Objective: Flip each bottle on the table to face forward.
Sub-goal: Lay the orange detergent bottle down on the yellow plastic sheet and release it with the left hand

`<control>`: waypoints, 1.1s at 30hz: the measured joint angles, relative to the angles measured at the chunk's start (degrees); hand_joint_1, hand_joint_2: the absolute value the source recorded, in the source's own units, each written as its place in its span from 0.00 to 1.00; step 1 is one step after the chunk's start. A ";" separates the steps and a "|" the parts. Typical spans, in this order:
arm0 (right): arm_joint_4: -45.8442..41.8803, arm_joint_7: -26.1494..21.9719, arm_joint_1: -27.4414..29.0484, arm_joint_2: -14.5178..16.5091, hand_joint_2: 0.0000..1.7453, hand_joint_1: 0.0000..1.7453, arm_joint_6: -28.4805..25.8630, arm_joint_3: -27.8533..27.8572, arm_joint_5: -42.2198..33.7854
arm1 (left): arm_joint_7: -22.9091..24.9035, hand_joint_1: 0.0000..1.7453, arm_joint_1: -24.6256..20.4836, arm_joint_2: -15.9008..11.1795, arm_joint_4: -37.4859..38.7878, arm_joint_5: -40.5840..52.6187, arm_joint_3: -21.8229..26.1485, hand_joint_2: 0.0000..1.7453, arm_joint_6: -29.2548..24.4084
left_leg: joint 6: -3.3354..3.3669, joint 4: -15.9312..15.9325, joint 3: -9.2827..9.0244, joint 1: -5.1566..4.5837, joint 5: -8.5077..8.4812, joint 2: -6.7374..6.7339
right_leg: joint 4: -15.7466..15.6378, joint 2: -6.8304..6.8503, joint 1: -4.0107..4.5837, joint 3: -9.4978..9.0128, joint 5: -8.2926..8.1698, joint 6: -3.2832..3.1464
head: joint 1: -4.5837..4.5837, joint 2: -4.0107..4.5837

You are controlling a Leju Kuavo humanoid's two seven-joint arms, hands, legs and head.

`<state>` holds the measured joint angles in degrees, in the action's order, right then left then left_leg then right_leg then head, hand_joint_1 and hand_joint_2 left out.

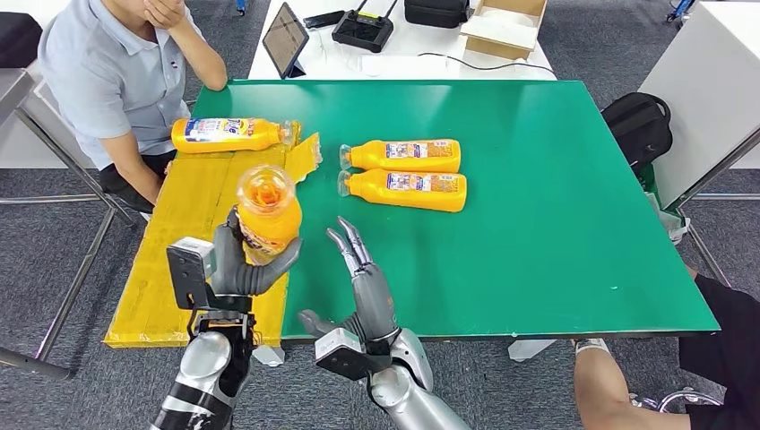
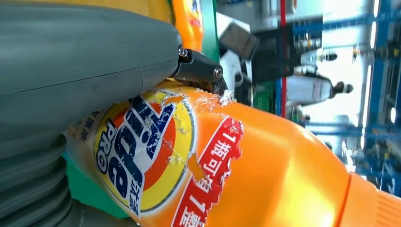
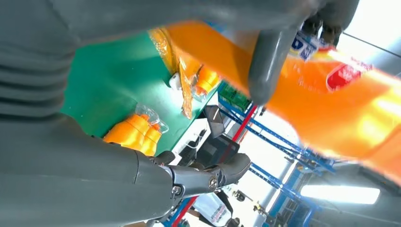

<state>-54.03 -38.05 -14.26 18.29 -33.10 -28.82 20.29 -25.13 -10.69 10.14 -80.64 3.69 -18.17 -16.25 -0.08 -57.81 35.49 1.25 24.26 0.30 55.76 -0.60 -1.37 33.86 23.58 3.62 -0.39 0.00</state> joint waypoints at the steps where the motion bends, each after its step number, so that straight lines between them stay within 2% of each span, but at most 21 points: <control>1: -0.16 0.00 0.07 -0.05 0.00 0.00 -0.21 -0.17 -0.37 | -0.16 1.00 -0.29 0.02 0.21 0.55 0.40 1.00 -0.91 | 0.00 0.00 0.00 0.00 0.00 0.01 | 0.00 0.00 0.00 0.00 0.00 0.00 | 0.00 0.00; 4: -0.61 0.00 0.25 -0.18 0.00 0.00 -0.58 -0.73 -1.54 | -0.39 1.00 -1.64 -0.19 1.13 4.00 1.48 1.00 -4.12 | 0.00 0.00 0.01 0.00 0.00 0.01 | 0.00 0.00 0.00 0.00 0.00 0.00 | 0.01 0.00; 10: -0.94 0.00 0.49 -0.32 0.00 0.00 -0.80 -1.42 -2.16 | -0.11 1.00 -3.33 -0.66 2.74 7.65 2.54 1.00 -6.55 | 0.00 0.00 0.00 0.01 -0.01 0.01 | 0.01 0.00 0.01 0.00 0.00 0.00 | 0.02 0.00; 13: -0.95 0.00 0.46 -0.33 0.00 0.00 -0.77 -1.79 -2.98 | 3.17 1.00 -5.66 -1.58 5.66 18.06 2.56 1.00 -10.04 | 0.00 0.00 0.00 0.01 -0.02 0.03 | 0.01 0.01 0.01 -0.01 0.00 0.00 | 0.01 0.00; 17: -1.26 0.00 0.44 -0.37 0.00 0.00 -0.03 -2.28 -3.61 | 8.15 1.00 -11.47 -4.74 16.03 37.01 2.55 1.00 -11.50 | -0.06 0.00 -0.02 0.01 -0.06 0.00 | 0.04 0.00 0.01 0.00 -0.05 -0.06 | 0.02 0.00; 21: -1.82 0.00 0.55 -0.49 0.00 0.00 0.62 -2.55 -3.49 | 8.99 1.00 -14.96 -7.40 25.06 44.39 2.67 1.00 -11.09 | -0.12 0.00 -0.03 0.02 -0.11 -0.07 | 0.08 -0.04 0.02 0.06 -0.12 -0.15 | 0.01 0.00; 24: -2.12 0.00 0.63 -0.51 0.00 0.00 1.25 -2.55 -3.52 | 9.92 1.00 -16.23 -8.60 28.93 46.81 2.67 1.00 -9.27 | -0.12 0.00 0.00 0.03 -0.11 -0.06 | 0.08 -0.03 0.02 0.06 -0.11 -0.15 | 0.01 0.00; 28: -2.63 0.00 0.89 -0.57 0.00 0.00 2.76 -2.55 -3.73 | 11.32 1.00 -17.61 -10.71 34.00 50.11 2.48 1.00 -2.67 | -0.12 0.00 0.01 0.03 -0.10 -0.07 | 0.08 -0.04 0.02 0.10 -0.11 -0.16 | 0.01 0.00; 33: -2.94 0.00 1.19 -0.63 0.00 0.00 3.92 -2.55 -4.52 | 11.41 0.95 -20.29 -12.91 38.90 51.11 2.32 1.00 3.32 | -0.13 0.00 0.00 0.03 -0.12 -0.03 | 0.11 -0.02 0.02 0.06 -0.11 -0.16 | -0.01 0.00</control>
<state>-56.98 -38.05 -13.07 17.66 -29.18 -31.37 15.77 -13.72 -30.97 -2.77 -41.74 54.80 -15.85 -12.94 -0.22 -57.81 35.50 1.28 24.14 0.26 55.87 -0.62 -1.35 33.92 23.47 3.46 -0.39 0.00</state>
